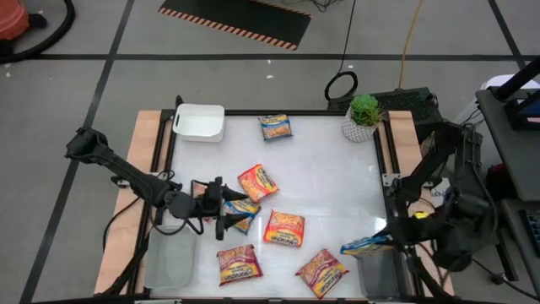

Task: Sort Maruchan noodles
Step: Put the middle right blue noodle pack into the black bin

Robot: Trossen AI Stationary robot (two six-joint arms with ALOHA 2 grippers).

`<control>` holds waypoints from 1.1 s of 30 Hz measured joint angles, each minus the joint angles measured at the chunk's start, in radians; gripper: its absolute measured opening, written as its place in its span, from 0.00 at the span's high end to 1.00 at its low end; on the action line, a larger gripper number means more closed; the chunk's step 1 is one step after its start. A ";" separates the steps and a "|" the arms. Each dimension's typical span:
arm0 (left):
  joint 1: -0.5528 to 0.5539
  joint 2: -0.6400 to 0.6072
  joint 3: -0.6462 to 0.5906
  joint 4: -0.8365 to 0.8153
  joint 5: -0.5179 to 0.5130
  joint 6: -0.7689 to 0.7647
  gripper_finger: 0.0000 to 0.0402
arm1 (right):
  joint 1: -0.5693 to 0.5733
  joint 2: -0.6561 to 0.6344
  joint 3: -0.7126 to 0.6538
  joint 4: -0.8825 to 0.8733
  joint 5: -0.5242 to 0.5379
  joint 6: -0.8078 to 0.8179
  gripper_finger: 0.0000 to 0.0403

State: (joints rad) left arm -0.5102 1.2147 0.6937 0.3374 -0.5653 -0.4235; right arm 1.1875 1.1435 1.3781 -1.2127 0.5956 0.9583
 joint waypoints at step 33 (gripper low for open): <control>0.028 0.174 -0.001 0.266 -0.144 -0.050 0.26 | 0.399 -0.001 -0.367 -0.082 0.271 0.617 0.88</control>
State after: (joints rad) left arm -0.4818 1.3888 0.6931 0.6031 -0.7090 -0.4734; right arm 1.5864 1.1423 1.0108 -1.2946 0.8670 1.5752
